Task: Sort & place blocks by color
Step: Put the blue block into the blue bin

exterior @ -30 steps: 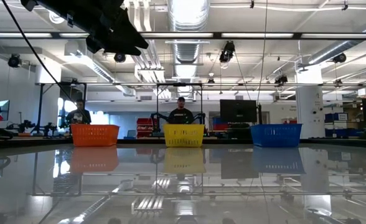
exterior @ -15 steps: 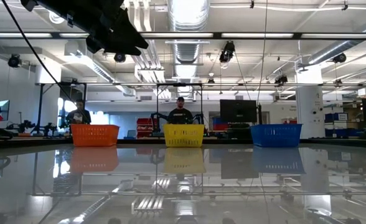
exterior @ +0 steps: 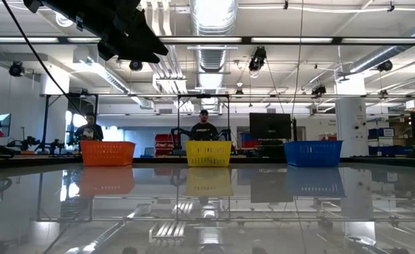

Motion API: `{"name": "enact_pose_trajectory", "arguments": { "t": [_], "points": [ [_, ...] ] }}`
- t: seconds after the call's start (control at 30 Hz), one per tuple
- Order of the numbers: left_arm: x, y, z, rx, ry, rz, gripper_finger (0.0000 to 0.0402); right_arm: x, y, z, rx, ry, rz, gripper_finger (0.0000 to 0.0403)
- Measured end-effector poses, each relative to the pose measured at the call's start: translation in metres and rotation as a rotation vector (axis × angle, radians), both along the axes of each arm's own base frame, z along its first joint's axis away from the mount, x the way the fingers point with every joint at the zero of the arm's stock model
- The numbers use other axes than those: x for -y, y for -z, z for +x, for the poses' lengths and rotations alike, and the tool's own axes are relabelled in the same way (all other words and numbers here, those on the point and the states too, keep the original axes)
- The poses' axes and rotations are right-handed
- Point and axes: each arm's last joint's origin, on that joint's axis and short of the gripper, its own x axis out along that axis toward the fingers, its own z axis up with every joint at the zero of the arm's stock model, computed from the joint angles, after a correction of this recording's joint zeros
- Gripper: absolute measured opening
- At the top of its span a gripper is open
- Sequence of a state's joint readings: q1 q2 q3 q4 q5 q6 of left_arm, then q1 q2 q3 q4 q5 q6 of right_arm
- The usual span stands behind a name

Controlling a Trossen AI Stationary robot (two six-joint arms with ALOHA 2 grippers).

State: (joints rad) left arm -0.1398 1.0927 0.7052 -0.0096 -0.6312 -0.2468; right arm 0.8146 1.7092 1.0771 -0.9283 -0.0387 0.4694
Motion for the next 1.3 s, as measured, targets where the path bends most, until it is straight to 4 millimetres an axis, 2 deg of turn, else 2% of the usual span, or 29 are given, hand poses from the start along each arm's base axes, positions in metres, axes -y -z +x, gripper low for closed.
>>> {"name": "enact_pose_trajectory", "arguments": {
  "t": [0.07, 0.17, 0.33, 0.43, 0.53, 0.73, 0.93, 1.03, 1.13, 1.3],
  "points": [
    [0.0, 0.0, 0.0, 0.0, 0.0, 0.0, 0.0219, 0.0, 0.0, 0.0, 0.004, 0.003, -0.001, 0.0122],
    [0.0, 0.0, 0.0, 0.0, 0.0, 0.0, 0.0219, -0.002, -0.004, 0.005, 0.033, 0.009, -0.001, 0.0121],
    [0.0, 0.0, 0.0, 0.0, 0.0, 0.0, 0.0219, -0.002, -0.02, 0.026, 0.132, 0.097, -0.002, 0.0121],
    [0.0, 0.0, 0.0, 0.001, 0.0, 0.0, 0.0219, 0.008, -0.032, 0.046, 0.191, 0.22, 0.002, 0.0121],
    [0.0, 0.0, 0.0, 0.001, 0.0, 0.0, 0.0219, 0.029, -0.045, 0.07, 0.2, 0.345, 0.003, 0.0121],
    [0.0, 0.0, 0.0, 0.001, 0.0, 0.0, 0.0219, 0.099, -0.074, 0.11, 0.16, 0.493, -0.045, 0.0121],
    [0.0, 0.0, 0.0, 0.001, 0.0, 0.0, 0.0219, 0.198, -0.085, 0.127, 0.091, 0.556, -0.078, 0.0121],
    [0.0, 0.0, 0.0, 0.001, 0.0, 0.0, 0.0219, 0.253, -0.084, 0.125, 0.076, 0.618, -0.079, 0.0121],
    [0.0, 0.0, 0.0, 0.0, 0.0, 0.002, 0.0219, 0.302, -0.085, 0.114, 0.058, 0.736, -0.083, 0.0121],
    [0.0, 0.0, 0.0, -0.009, 0.006, 0.017, 0.0219, 0.354, -0.087, 0.089, -0.006, 0.882, -0.084, 0.0121]
  ]
}}
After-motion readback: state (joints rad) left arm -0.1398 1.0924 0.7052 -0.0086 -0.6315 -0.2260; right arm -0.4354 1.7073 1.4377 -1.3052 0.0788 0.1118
